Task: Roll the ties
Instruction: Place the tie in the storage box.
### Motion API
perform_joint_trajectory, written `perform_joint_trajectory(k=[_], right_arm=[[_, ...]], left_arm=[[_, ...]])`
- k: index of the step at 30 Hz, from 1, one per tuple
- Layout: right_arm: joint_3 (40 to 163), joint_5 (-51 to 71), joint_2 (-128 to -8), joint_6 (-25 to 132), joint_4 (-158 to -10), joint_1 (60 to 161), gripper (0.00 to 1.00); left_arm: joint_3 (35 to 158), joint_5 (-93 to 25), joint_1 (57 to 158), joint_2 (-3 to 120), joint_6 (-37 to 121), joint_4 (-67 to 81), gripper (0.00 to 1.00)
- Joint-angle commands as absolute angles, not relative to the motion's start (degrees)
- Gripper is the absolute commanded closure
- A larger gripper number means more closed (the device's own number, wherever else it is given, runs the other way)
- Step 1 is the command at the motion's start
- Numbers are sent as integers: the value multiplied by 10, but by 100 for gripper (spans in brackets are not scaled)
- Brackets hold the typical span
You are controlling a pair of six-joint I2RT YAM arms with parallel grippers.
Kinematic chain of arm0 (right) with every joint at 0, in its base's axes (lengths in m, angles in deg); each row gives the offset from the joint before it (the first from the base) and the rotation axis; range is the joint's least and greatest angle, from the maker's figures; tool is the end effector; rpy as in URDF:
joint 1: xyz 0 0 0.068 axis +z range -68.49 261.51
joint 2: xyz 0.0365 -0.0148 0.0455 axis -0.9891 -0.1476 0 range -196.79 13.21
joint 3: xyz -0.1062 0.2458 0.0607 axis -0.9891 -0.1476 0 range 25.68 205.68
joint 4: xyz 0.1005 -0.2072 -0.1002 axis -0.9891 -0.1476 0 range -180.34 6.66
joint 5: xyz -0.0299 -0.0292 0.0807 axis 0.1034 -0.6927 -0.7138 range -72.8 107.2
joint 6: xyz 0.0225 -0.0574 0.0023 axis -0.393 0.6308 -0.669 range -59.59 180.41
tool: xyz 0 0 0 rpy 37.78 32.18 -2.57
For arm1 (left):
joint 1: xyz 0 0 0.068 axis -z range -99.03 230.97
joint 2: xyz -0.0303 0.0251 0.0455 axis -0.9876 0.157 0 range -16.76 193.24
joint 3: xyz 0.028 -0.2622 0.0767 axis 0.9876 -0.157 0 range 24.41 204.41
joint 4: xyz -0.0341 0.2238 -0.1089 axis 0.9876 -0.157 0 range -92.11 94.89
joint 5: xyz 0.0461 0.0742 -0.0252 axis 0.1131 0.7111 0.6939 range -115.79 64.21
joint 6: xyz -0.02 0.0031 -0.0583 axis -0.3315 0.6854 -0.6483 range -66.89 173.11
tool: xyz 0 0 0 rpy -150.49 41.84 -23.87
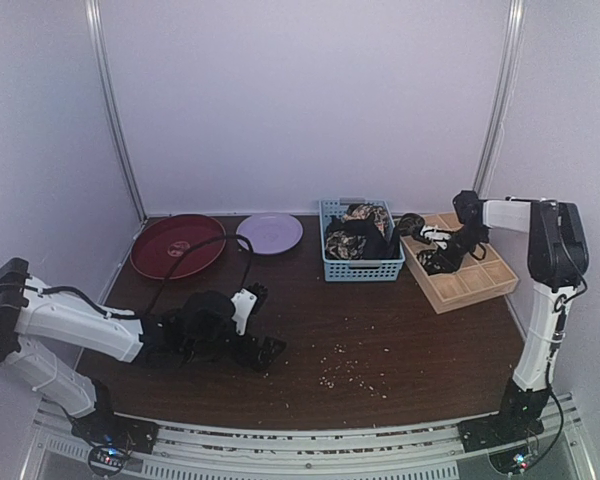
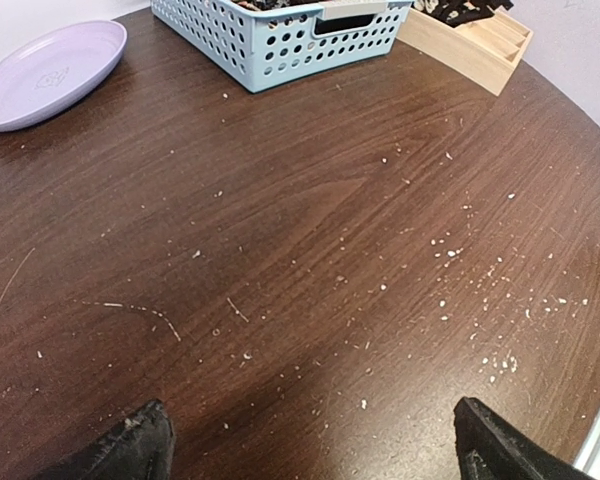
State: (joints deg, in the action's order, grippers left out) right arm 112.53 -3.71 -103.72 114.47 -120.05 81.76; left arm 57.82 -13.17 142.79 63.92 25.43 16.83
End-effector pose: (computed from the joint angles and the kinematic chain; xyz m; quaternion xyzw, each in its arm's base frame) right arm 0.4192 0.0185 0.1772 -0.4721 0.8405 0.0689 0.2568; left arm 0.1399 -0.2397 0.1756 0.2109 0.8589 -0.2520 0.3929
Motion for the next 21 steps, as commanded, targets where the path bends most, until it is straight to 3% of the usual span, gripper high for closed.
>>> perform_joint_trajectory(k=[1,8,13,21], right_arm=[[1063,-14,-983,1117,-1243,817,66],[1024,-19,-963,1102,-1168,817,58],[1061,3,-995,1118,-1217,818,66],[1033,25,-963,1125,-1271,840,65]], left_arm=[[595,-138,1424,648,245,191,2],[585,-144,1423,642,243,197,2],[574,-142,1423,633,239,197,2],[560,-148,1423,623,243,215,2]])
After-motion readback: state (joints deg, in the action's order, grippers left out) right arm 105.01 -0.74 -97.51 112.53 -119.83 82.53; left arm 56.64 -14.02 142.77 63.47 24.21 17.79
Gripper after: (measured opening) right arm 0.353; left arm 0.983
